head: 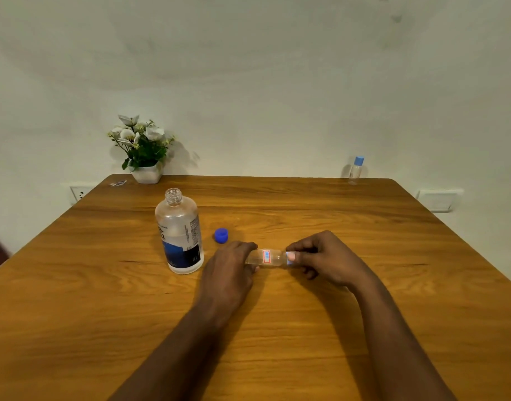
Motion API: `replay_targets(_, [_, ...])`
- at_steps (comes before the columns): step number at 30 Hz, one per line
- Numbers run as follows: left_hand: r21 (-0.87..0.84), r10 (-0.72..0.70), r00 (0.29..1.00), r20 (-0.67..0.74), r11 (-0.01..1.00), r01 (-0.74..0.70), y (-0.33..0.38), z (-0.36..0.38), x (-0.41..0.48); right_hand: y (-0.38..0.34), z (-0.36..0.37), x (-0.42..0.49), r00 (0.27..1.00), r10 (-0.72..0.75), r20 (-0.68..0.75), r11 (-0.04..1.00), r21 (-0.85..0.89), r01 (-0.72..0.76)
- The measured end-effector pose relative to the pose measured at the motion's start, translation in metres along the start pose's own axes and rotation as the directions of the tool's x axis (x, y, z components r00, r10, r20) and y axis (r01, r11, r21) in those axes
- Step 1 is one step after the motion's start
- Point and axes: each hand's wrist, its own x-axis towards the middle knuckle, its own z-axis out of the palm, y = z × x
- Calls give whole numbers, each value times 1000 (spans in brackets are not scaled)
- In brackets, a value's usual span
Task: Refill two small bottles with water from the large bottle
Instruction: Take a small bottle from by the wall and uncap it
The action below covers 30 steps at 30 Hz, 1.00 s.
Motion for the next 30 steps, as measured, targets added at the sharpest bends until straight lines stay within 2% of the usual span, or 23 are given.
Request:
replay_targets(7, [-2,14,1000,21,1000,-14,-3,-1,1,0,-3,1,997,-46,-68,999,-30,44])
replay_targets(12, [-20,25,999,26,999,-25,-6,-1,0,-1,-3,2,972,-185,-145,975,-149,164])
replay_targets(16, [-30,36,998,47,999,-34,-7,0,0,-1,-1,2,971,-134,-199,988,42,146])
replay_targets(21, [-47,29,997,66,999,-26,-5,2,0,-5,2,2,960,-142,-240,974,141,179])
replay_targets(26, [-73,43,999,5,996,-42,-2,2,0,-8,5,2,960,-121,-254,910,358,210])
replay_targets(28, [-103,14,1000,16,995,-12,-3,4,0,-6,6,5,947,-111,-301,902,369,223])
replay_targets(30, [-126,-10,1000,29,992,13,-4,5,0,0,8,11,928,-95,-362,943,265,200])
